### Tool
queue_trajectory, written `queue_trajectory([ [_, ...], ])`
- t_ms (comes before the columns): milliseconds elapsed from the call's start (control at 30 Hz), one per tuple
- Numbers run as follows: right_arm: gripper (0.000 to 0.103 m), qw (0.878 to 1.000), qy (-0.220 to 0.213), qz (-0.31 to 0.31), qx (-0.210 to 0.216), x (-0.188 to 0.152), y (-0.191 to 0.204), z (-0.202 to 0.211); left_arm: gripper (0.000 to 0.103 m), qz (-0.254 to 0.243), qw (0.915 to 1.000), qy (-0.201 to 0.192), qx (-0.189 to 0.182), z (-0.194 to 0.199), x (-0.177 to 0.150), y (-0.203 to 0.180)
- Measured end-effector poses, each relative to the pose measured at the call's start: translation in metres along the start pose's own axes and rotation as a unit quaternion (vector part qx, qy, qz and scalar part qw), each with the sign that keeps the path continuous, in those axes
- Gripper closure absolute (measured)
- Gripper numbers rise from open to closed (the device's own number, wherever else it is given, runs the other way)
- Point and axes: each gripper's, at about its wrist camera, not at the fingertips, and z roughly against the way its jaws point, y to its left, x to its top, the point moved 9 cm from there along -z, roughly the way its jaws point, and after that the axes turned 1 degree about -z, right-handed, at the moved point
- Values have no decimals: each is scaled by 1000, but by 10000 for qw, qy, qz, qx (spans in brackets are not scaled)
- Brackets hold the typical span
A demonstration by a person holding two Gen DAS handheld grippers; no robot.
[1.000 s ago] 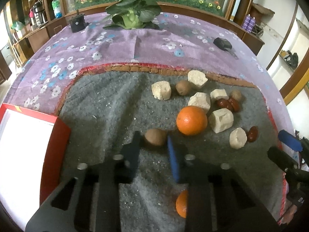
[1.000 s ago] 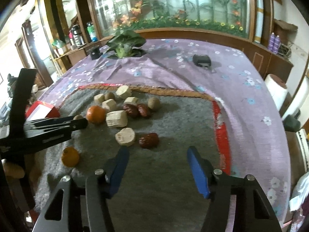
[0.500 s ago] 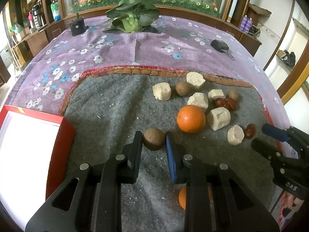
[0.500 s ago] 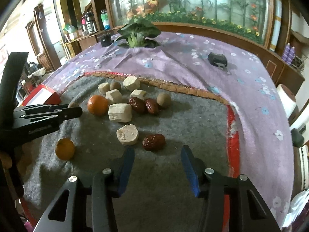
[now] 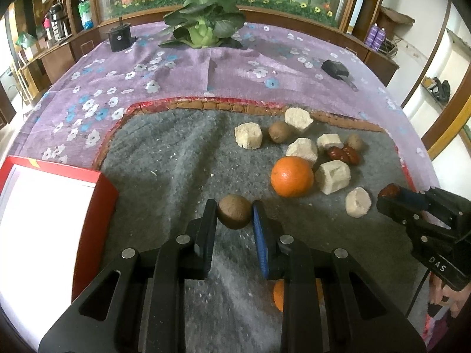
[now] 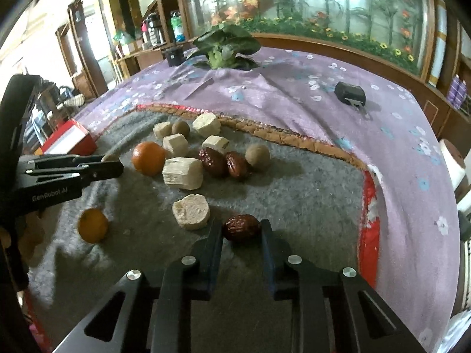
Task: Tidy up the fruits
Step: 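Carry the brown fruit and red date into the red tray while both tools open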
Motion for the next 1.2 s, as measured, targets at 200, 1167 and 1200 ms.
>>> queue_trajectory([
  [200, 79, 9990, -291, 62, 329, 10, 33, 31, 80, -8, 9997, -170, -153, 28, -2, -1],
  [1167, 79, 9756, 213, 1230, 1803, 84, 262, -60, 80, 1164, 9884, -171, 965, 71, -33, 170],
  [1200, 79, 9756, 260, 1248, 1786, 85, 265, -65, 80, 1200, 9876, -153, 1005, 70, -34, 173],
])
